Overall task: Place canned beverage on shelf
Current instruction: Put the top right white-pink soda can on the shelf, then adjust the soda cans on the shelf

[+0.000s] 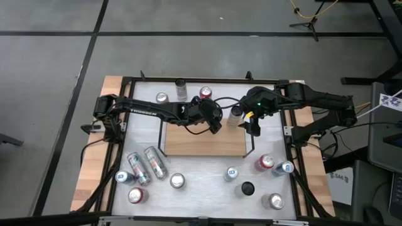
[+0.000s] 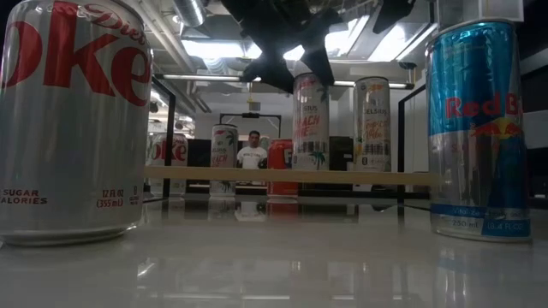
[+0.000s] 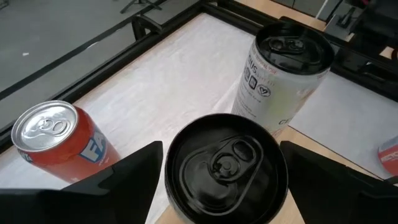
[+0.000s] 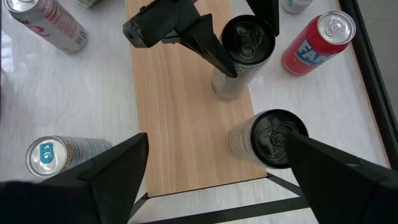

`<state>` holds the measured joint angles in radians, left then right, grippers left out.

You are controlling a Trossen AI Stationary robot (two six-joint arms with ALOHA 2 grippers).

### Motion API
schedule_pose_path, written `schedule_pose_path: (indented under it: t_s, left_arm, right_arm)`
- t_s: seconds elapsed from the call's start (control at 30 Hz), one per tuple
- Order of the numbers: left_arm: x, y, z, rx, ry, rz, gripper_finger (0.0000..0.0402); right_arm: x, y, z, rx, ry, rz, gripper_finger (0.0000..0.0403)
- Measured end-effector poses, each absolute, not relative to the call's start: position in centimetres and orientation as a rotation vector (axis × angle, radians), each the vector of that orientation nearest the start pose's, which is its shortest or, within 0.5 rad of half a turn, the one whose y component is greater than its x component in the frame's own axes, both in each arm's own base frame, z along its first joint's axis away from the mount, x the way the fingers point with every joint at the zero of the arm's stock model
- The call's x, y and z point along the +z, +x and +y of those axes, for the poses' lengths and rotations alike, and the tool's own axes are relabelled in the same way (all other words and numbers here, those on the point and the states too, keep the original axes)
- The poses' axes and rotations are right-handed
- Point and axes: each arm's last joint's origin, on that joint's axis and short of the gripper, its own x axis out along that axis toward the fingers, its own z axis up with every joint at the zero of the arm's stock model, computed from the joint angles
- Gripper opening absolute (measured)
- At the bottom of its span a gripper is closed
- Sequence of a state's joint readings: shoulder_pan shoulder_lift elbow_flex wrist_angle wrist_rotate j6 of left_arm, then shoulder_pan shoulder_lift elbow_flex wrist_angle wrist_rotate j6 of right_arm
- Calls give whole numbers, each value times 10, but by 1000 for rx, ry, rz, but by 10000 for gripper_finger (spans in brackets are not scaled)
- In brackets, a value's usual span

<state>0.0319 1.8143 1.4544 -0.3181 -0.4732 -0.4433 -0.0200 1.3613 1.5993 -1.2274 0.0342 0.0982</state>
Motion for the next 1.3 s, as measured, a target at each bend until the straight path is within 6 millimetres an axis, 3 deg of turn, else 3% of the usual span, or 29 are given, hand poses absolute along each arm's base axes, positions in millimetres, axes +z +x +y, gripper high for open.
schedule_pose_path:
  t_s: [0.27, 0.67, 0.83, 1.03, 1.3]
  left_arm:
    - [274, 405, 31, 628, -267, 533, 314]
    - [295, 399, 43, 553, -328, 466, 314]
    - [310, 390, 46, 504, -216, 467, 314]
    - [339, 372, 48, 469, -72, 434, 314]
    - [374, 325, 49, 460, 27, 481, 314]
  right_arm:
    - [399, 245, -6, -84, 57, 953, 372]
    - [402, 249, -7, -76, -57, 905, 372]
    - [402, 249, -8, -90, -75, 897, 372]
    - [401, 258, -8, -38, -189, 881, 372]
    - [381, 277, -9, -25, -220, 976, 372]
